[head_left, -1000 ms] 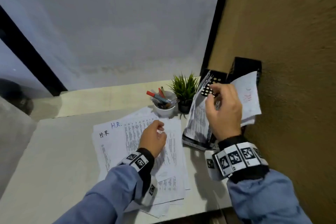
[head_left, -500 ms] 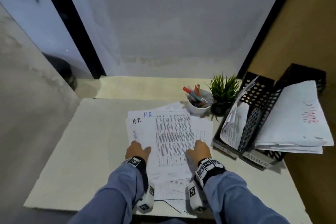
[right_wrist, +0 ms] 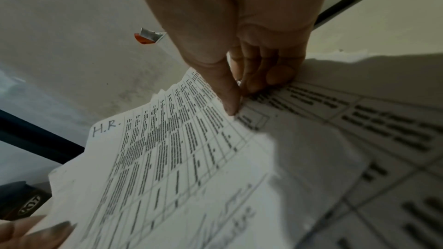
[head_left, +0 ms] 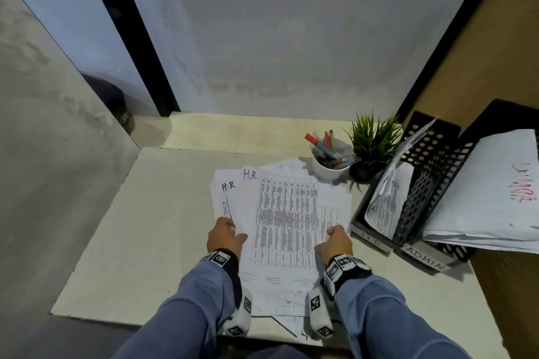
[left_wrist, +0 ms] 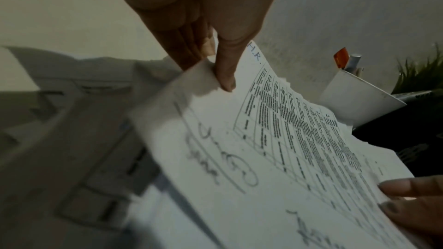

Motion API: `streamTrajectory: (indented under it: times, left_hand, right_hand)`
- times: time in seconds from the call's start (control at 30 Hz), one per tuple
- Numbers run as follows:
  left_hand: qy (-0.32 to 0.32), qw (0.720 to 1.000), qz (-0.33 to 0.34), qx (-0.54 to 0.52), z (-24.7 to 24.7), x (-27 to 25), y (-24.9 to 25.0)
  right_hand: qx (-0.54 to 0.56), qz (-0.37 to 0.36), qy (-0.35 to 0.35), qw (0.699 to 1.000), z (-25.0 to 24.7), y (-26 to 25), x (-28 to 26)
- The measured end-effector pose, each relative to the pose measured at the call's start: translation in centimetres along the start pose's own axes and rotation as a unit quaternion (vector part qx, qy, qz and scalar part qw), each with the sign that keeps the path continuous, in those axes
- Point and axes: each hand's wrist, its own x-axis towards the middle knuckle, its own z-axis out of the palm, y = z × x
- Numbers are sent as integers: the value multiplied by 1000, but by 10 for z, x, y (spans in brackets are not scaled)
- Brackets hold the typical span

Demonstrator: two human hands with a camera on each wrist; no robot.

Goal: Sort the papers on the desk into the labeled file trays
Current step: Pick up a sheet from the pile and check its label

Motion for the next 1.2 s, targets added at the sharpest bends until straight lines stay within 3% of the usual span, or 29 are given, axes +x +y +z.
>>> streamTrajectory:
  times: [0.17, 0.37, 0.53, 0.67, 0.7, 0.77, 0.8, 0.83, 0.87, 0.93, 1.0, 1.03, 1.1, 1.13, 1.17, 1.2]
  left_hand:
    - [4, 997, 82, -12, -7, -4, -7]
    - [11, 984, 135, -114, -12, -16, -4]
    - [-10, 973, 91, -213, -14, -16, -6]
    - [-92, 965, 61, -239, -18, -19, 2]
    - [-109, 963, 54, -240, -18, -20, 6]
    - [-143, 960, 13, -239, -14, -16, 7]
    - [-159, 957, -12, -241, -9, -8, 8]
    - [-176, 955, -26, -236, -3, 1, 10]
    - [-188, 957, -43, -218, 2, 8, 13]
    - [-185, 960, -86, -192, 7, 16, 20]
    - [-161, 959, -82, -219, 13, 16, 26]
    - [-170, 960, -61, -214, 16, 14, 29]
    - [-200, 974, -10, -107, 22, 6, 32]
    - [-212, 976, 11, -48, 26, 4, 32]
    - [-217, 975, 39, -3, 30, 3, 32]
    - [-211, 975, 65, 22, 32, 3, 33]
  right_hand:
    - [14, 13, -26, 999, -3, -3, 7]
    - [145, 12, -59, 988, -14, -10, -8]
    - [252, -2, -32, 967, -25, -12, -11]
    - [311, 46, -95, 944, -25, -17, -3]
    - [305, 76, -102, 944, -26, -19, -5]
    - [205, 91, -88, 970, -27, -19, -5]
    - [210, 59, -69, 974, -29, -19, -8]
    - [227, 78, -76, 968, -29, -20, -8]
    - [177, 76, -91, 977, -29, -22, -8]
    - [0, 31, -44, 999, -22, -7, -3]
    - [-33, -7, -45, 998, -17, -7, -4]
    - [-32, 13, -38, 999, -19, -11, -8]
    - [2, 12, -25, 1000, -25, -12, -15]
    - [77, 22, -26, 996, -27, -11, -17]
    - [219, 88, -4, 972, -31, -12, -20]
    - [281, 85, 13, 956, -30, -6, -10]
